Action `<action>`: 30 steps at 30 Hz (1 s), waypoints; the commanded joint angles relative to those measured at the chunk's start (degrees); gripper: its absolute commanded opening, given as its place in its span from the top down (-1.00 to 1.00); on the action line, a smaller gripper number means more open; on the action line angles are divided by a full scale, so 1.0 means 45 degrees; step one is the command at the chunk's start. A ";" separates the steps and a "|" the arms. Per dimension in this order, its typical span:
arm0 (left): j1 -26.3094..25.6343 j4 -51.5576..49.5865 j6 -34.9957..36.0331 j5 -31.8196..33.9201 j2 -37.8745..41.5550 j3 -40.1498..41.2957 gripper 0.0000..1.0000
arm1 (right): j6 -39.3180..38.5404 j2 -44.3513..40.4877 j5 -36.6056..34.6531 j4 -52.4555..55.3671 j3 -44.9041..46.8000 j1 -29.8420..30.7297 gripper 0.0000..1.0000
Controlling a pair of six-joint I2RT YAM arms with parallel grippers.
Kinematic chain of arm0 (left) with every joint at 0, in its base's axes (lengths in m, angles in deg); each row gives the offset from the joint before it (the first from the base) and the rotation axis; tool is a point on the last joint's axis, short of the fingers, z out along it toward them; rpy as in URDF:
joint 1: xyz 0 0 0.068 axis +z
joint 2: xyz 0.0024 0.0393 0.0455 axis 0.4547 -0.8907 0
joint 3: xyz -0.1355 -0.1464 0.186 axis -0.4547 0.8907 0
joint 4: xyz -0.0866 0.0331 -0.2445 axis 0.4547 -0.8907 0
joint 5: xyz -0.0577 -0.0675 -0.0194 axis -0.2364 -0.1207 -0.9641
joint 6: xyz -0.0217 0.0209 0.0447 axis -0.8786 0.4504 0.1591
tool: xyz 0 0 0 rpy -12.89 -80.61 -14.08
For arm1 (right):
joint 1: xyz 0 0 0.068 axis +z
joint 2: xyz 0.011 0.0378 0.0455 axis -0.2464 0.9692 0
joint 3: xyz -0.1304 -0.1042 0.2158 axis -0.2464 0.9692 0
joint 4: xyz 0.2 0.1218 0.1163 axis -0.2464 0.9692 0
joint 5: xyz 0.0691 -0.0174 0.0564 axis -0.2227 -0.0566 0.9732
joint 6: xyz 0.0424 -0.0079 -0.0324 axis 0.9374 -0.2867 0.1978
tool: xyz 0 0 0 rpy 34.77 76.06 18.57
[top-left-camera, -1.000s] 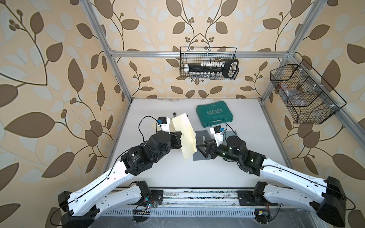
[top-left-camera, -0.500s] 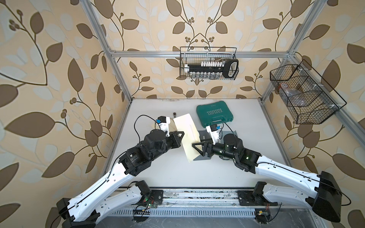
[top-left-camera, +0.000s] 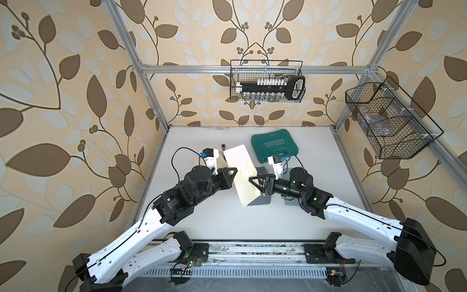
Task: Open the envelope
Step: Open the envelope flap on the envelope.
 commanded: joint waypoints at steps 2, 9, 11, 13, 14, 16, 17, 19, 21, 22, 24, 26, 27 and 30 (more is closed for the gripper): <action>0.0047 0.0667 0.0162 -0.0203 0.0109 0.0012 1.00 | 0.1195 0.0264 0.1265 -0.1107 0.0401 -0.0465 -0.12; 0.0047 0.0699 0.0069 -0.0054 0.0207 0.0110 1.00 | 0.1485 0.0366 0.2250 -0.1792 0.0465 -0.0688 0.08; 0.0045 0.0690 0.0060 -0.0030 0.0206 0.0110 1.00 | 0.1474 0.0344 0.2386 -0.1762 0.0455 -0.0688 0.13; 0.0047 0.0748 0.0047 -0.0008 0.0240 0.0129 1.00 | 0.1473 0.0300 0.2389 -0.1715 0.0501 -0.0970 0.21; 0.0047 0.0749 0.0041 -0.0008 0.0227 0.0129 1.00 | 0.1505 0.0287 0.2387 -0.1715 0.0533 -0.1015 0.23; 0.0047 0.0741 0.0040 0.0012 0.0227 0.0127 1.00 | 0.1497 0.0285 0.2501 -0.1715 0.0592 -0.1093 0.29; 0.0047 0.0733 0.0040 0.0034 0.0257 0.0139 1.00 | 0.1492 0.0271 0.2507 -0.1695 0.0609 -0.1127 0.30; 0.0047 0.0734 0.0038 0.0052 0.0268 0.0149 1.00 | 0.1512 0.0232 0.2475 -0.1583 0.0645 -0.1232 0.33; 0.0047 0.0720 0.0040 0.0092 0.0299 0.0149 1.00 | 0.1547 0.0189 0.2540 -0.1646 0.0706 -0.1339 0.36; 0.0047 0.0720 0.0030 0.0129 0.0321 0.0168 1.00 | 0.1544 0.0163 0.2603 -0.1646 0.0710 -0.1380 0.39; 0.0047 0.0685 0.0040 0.0228 0.0362 0.0188 1.00 | 0.1532 0.0148 0.2754 -0.1654 0.0706 -0.1482 0.44; 0.0047 0.0699 0.0038 0.0261 0.0382 0.0192 1.00 | 0.1528 0.0138 0.2862 -0.1656 0.0707 -0.1543 0.48; 0.0047 0.0719 0.0057 0.0268 0.0387 0.0188 1.00 | 0.1536 0.0168 0.2937 -0.1656 0.0710 -0.1586 0.51; 0.0047 0.0766 0.0083 0.0280 0.0363 0.0202 1.00 | 0.1532 0.0219 0.3079 -0.1671 0.0723 -0.1659 0.58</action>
